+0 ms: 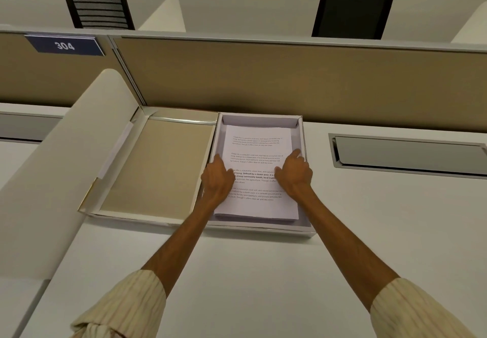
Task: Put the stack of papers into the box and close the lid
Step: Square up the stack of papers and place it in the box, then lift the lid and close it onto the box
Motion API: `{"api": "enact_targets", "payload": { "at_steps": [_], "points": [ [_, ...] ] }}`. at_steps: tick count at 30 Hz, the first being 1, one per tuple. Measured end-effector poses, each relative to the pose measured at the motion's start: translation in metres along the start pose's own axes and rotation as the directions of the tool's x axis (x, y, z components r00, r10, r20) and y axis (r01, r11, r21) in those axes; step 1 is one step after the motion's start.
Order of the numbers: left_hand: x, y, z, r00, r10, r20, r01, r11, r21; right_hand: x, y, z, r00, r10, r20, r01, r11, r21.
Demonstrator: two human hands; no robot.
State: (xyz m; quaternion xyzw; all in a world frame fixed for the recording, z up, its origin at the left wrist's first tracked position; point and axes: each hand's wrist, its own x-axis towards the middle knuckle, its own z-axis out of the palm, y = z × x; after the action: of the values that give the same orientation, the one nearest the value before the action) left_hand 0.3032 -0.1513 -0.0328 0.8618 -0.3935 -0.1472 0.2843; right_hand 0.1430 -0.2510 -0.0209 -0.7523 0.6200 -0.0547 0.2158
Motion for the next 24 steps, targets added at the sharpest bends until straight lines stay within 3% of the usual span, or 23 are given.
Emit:
{"api": "enact_targets", "payload": {
  "at_steps": [4,9,11,15,16,18,24],
  "points": [
    [-0.016,-0.006,0.012,0.989,0.120,-0.083,-0.128,0.987,-0.097,-0.001,0.000,0.003,0.997,-0.068,-0.032,0.068,0.998,0.007],
    [-0.026,-0.015,0.008,0.987,0.158,-0.020,-0.158,0.987,0.018,-0.014,0.006,0.017,0.996,-0.081,-0.031,0.081,0.997,-0.012],
    [-0.055,-0.035,-0.020,0.988,0.130,-0.079,-0.129,0.991,0.028,-0.050,-0.012,0.016,0.984,-0.174,-0.030,0.173,0.985,-0.014],
    [-0.065,-0.040,-0.022,0.990,0.106,-0.091,-0.111,0.993,-0.043,-0.050,-0.013,0.028,0.991,-0.133,-0.013,0.133,0.991,0.010],
    [-0.065,-0.037,-0.022,0.988,0.101,-0.120,-0.111,0.991,-0.074,-0.049,-0.011,0.029,0.992,-0.120,-0.022,0.121,0.992,0.028],
    [-0.100,-0.066,-0.060,0.958,0.018,-0.285,-0.037,0.997,-0.061,-0.087,-0.043,0.040,0.971,-0.239,-0.004,0.239,0.971,0.032],
    [-0.087,-0.077,-0.082,0.901,-0.103,-0.422,0.110,0.994,-0.009,-0.083,-0.061,0.036,0.974,-0.224,-0.013,0.223,0.973,-0.063]
  ]
}}
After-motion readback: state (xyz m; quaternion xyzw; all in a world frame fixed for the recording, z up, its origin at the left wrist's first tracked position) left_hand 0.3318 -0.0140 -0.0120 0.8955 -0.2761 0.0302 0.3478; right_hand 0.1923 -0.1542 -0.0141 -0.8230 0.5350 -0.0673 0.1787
